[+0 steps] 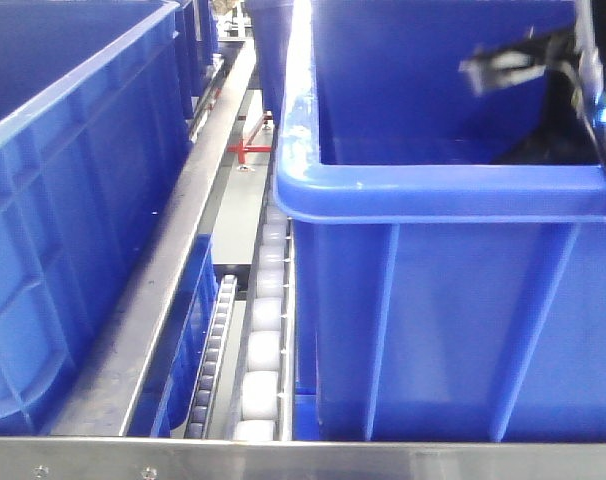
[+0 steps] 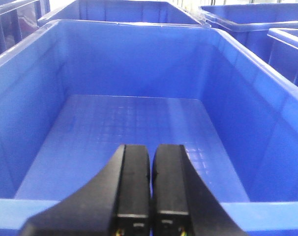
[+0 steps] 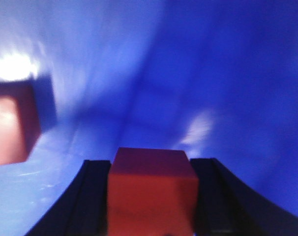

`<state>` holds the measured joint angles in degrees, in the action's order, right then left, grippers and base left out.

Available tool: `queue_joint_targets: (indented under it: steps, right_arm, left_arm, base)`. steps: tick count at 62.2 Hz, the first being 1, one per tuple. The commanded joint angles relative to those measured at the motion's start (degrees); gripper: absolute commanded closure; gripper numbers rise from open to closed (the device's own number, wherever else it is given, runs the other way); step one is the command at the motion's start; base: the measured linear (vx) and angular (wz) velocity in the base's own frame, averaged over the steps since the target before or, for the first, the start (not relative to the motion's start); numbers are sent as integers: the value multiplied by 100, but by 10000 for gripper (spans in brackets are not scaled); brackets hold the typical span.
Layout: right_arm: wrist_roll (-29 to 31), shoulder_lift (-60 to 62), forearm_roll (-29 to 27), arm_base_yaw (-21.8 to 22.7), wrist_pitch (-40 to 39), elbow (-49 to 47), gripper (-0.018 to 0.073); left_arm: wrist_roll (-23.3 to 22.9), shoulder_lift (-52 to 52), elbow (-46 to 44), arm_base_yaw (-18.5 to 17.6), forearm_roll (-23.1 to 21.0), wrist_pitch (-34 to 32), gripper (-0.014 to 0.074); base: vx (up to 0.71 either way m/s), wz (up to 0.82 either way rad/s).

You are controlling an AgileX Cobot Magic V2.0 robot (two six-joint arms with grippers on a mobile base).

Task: Pick red cube and place on left shelf
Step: 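Lower the red cube into the blue bin and open the right gripper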

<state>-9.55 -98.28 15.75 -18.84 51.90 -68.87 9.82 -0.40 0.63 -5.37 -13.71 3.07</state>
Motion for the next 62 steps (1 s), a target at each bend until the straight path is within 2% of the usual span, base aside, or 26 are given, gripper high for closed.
queue_joint_targets:
  steps: [1, 14, 18, 24, 34, 42, 47, 62]
  right_arm:
    - [71, 172, 125, 40, -154, -130, 501]
    - [71, 107, 78, 40, -135, -130, 497]
    - [77, 107, 78, 40, -128, -130, 471]
    - [75, 113, 78, 40, -80, -130, 363]
    - [75, 148, 84, 40, -31, -130, 111]
    - [75, 155, 84, 40, 75, -183, -10]
    - [75, 160, 84, 40, 133, -254, -39]
    - [75, 471, 78, 40, 73, -341, -34]
  left_arm:
    - [-1, -73, 136, -39, -8, -486, 495]
    - [-1, -73, 136, -39, -8, -486, 495]
    - [-1, -73, 136, -39, -8, -486, 495]
    - [-1, -73, 136, -39, -8, -486, 495]
    - [-1, -73, 136, -39, -8, -486, 495]
    - [-1, -73, 136, -39, -8, -486, 495]
    - [-1, -73, 136, -39, -8, -486, 495]
    - [-1, -73, 136, -39, -8, -486, 495]
  base:
    - [0, 0]
    - [0, 0]
    - [0, 0]
    - [0, 0]
    - [0, 0]
    - [0, 0]
    - [0, 0]
    - [0, 0]
